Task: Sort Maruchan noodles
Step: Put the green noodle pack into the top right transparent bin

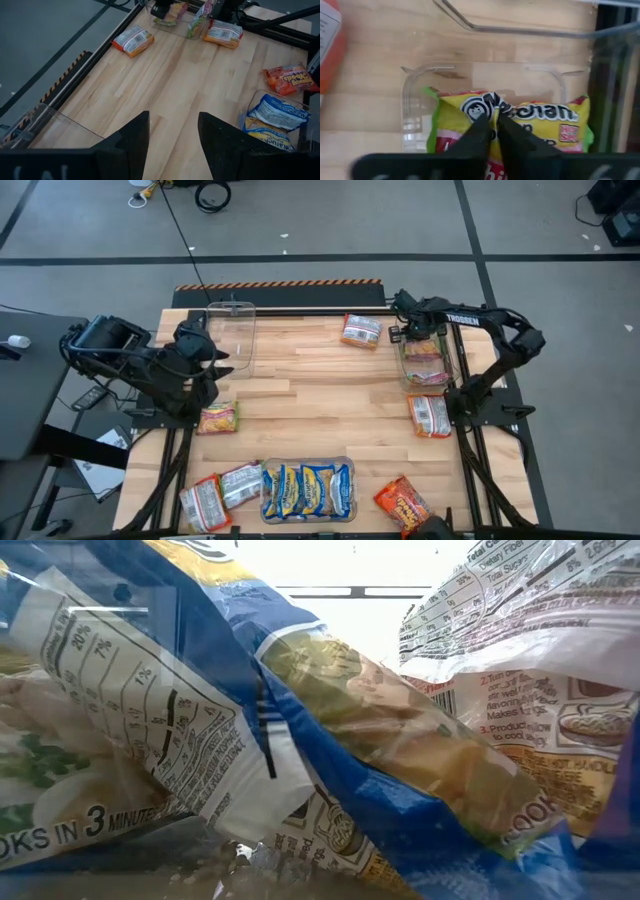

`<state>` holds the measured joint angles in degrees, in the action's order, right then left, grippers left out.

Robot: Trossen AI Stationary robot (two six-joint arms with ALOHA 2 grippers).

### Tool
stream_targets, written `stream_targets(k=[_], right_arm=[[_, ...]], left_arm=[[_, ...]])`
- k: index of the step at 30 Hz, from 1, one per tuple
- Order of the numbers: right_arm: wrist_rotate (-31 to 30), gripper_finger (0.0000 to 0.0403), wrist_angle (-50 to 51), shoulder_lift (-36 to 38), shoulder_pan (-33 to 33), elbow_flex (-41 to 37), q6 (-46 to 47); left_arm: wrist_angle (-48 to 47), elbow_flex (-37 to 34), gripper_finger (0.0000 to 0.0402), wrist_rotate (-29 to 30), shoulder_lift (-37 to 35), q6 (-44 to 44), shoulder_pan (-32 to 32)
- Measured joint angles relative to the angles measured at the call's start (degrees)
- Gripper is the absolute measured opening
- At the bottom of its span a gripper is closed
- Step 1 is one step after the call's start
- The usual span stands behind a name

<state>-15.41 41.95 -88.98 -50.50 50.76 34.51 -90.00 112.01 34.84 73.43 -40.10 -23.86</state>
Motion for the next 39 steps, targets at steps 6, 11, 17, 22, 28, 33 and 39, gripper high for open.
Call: stream_targets(k=[6, 11, 17, 22, 28, 33, 39], right_arm=[[-5.17, 0.0008, 1.87, 7.26, 1.15, -0.09, -1.70], [-9.36, 0.0006, 3.24, 19.90, 5.87, -0.09, -4.54], [-7.29, 0.0004, -0.37, 34.93, 19.58, -0.07, -5.58], [-5.78, 0.0002, -1.07, 35.79, 37.03, 0.00, 1.60], [-8.91, 0.0002, -2.44, 25.04, 53.25, -0.01, 19.70], [-6.32, 0.0002, -3.41, 14.69, 58.02, 0.00, 32.90], [1.95, 0.0010, -4.28, 4.05, 57.62, 0.00, 36.01]], left_arm=[[-0.02, -0.02, 0.0172, -0.10, 0.02, -1.10, -0.02], [0.09, -0.02, 0.0172, 4.26, 0.05, -5.93, -0.01], [2.99, -0.02, 0.0172, 9.19, 1.87, -6.97, 0.14], [3.65, -0.04, 0.0172, 10.56, 2.91, -7.19, 1.30], [5.75, -0.04, 0.0172, 10.35, 2.75, -7.23, 2.89], [5.67, -0.02, 0.0172, 7.49, 1.66, -6.63, 2.73], [5.23, -0.02, 0.0172, 7.17, 0.08, -4.24, 2.76]])
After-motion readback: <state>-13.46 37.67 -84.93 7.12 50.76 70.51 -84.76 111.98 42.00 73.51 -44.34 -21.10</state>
